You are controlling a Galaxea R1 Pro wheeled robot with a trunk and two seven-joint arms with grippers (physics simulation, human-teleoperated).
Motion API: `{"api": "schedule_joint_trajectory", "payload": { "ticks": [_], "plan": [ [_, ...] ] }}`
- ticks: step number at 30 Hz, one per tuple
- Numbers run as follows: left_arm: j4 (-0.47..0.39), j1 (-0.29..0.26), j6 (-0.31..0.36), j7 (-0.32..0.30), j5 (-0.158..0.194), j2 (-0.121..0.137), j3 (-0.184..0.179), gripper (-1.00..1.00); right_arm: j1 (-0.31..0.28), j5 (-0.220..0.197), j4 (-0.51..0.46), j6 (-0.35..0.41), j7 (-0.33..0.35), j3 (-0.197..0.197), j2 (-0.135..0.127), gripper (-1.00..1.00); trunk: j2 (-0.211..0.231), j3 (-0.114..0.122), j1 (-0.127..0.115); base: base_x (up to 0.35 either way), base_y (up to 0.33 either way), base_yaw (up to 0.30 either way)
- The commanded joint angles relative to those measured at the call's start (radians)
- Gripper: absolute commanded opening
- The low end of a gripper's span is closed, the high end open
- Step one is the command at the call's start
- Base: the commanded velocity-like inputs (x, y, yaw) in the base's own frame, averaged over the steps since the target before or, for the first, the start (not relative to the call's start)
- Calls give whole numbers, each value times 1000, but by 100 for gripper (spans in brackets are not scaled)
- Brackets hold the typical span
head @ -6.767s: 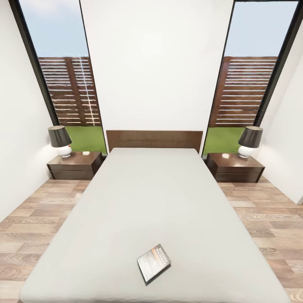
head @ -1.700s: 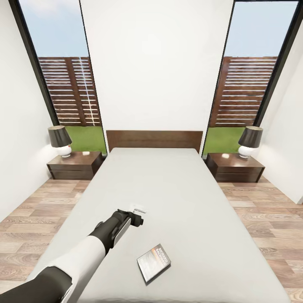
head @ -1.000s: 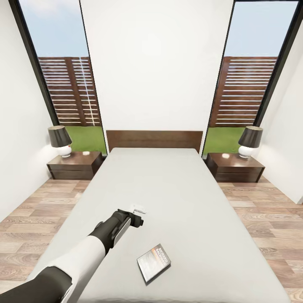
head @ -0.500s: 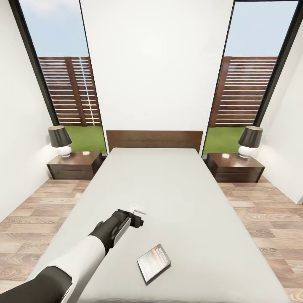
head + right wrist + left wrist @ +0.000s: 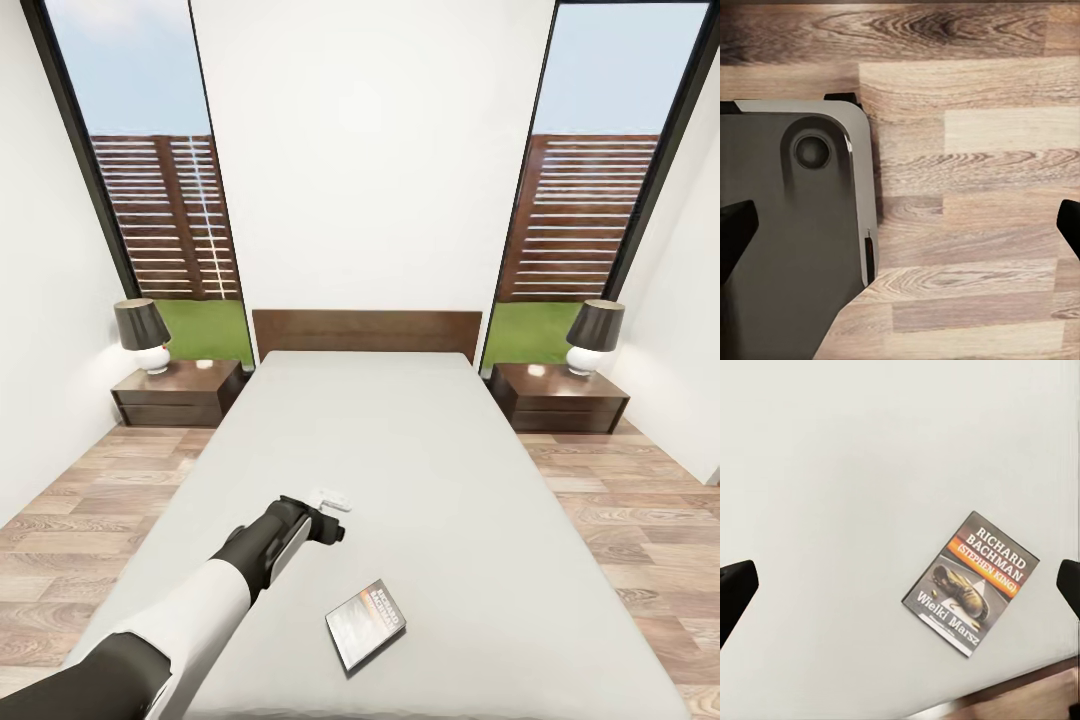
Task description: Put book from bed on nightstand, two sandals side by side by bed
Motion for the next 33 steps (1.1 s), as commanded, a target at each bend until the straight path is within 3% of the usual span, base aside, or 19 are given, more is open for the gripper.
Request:
{"api": "schedule_joint_trajectory", "payload": {
  "ticks": [1,23,33],
  "plan": [
    [-1,-1,5,3,10,1,-6,100,-2,9,4,-6,2,-9,-1,100,-2,-2,1,0,0,0],
    [-5,-1,8,-17,12,3,-6,100,0,8,4,-7,2,-9,1,100,-2,-2,1,0,-5,0],
    [-6,-1,8,-26,12,3,-6,100,2,8,4,-6,3,-9,1,100,-2,-2,1,25,-129,0]
  ]
}}
